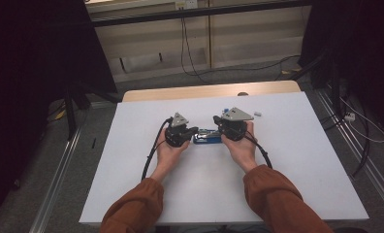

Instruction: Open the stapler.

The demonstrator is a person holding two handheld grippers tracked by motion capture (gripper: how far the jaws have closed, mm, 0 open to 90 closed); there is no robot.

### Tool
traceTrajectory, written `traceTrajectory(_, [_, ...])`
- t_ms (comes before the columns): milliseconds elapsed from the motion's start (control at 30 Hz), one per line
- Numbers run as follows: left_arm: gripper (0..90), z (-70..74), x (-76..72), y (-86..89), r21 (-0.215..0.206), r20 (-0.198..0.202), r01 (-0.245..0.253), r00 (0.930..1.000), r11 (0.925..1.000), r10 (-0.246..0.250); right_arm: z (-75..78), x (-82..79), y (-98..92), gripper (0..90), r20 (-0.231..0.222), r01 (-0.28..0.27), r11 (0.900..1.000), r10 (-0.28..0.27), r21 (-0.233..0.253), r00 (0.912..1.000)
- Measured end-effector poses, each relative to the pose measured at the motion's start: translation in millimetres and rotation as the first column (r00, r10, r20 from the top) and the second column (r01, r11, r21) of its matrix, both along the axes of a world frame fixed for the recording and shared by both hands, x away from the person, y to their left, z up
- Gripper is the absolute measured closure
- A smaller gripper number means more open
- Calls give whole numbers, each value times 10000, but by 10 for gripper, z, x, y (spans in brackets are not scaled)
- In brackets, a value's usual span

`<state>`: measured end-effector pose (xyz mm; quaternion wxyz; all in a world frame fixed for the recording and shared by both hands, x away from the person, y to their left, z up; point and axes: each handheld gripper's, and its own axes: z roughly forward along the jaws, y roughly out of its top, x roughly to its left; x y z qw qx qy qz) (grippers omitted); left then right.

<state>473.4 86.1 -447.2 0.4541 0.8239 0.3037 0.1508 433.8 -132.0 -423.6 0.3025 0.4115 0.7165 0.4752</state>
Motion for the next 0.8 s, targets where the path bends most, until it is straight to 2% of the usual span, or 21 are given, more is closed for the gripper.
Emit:
traceTrajectory(367, [900,1,2,4,52,59,31,10000,10000,-31,16,-3,-223,900,-90,332,9994,-331,127,9994])
traceTrajectory(500, [900,-3,0,7,-23,-36,13,10000,10000,-13,4,-10,-297,900,-180,403,9990,-399,186,9990])
traceTrajectory(800, [900,-4,1,11,-33,-46,38,10000,10000,-39,7,-25,-308,900,-212,282,9995,-278,164,9994])
